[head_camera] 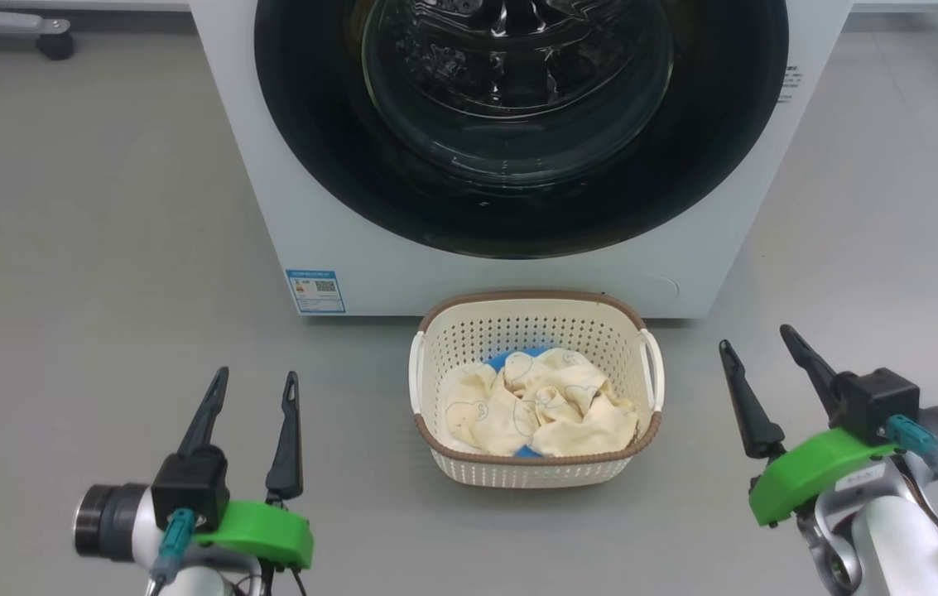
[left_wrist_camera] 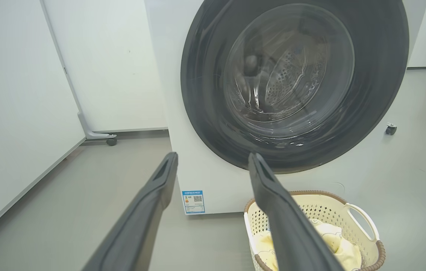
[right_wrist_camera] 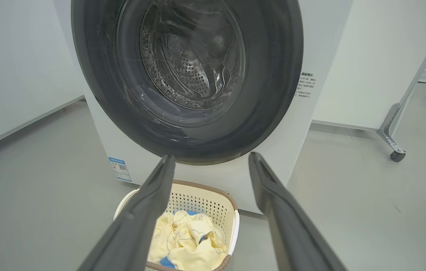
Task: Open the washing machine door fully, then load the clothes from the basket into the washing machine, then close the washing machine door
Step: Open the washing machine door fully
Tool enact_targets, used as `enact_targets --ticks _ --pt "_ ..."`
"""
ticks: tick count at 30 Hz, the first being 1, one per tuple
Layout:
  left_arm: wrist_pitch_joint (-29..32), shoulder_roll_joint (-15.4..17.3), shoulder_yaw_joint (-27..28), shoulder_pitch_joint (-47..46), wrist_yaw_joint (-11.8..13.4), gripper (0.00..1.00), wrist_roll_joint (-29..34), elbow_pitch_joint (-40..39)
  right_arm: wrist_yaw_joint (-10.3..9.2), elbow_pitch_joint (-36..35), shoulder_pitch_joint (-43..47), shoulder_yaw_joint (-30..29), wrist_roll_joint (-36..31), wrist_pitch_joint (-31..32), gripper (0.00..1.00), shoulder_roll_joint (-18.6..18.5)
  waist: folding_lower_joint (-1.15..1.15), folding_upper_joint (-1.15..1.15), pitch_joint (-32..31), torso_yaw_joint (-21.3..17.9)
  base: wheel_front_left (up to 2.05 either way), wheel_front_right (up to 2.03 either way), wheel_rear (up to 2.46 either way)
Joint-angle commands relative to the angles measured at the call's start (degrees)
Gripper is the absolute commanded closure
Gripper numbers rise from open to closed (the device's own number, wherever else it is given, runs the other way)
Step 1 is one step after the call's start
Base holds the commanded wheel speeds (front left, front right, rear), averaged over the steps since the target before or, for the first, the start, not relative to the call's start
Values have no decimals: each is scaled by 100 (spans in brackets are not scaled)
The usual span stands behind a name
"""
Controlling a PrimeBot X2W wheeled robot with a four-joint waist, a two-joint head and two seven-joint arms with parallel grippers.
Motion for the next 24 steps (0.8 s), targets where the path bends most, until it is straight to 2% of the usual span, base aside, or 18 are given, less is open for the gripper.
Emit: enact_targets --ticks 1,24 --pt "-63 99 178 -280 53 0 60 -168 -17 -174 -326 77 -20 -54 0 -77 0 0 3 -1 121 121 -242" --pt "-63 106 162 -284 36 0 46 -189 -17 -175 -329 37 -28 -67 0 -57 0 0 34 -100 123 123 -246"
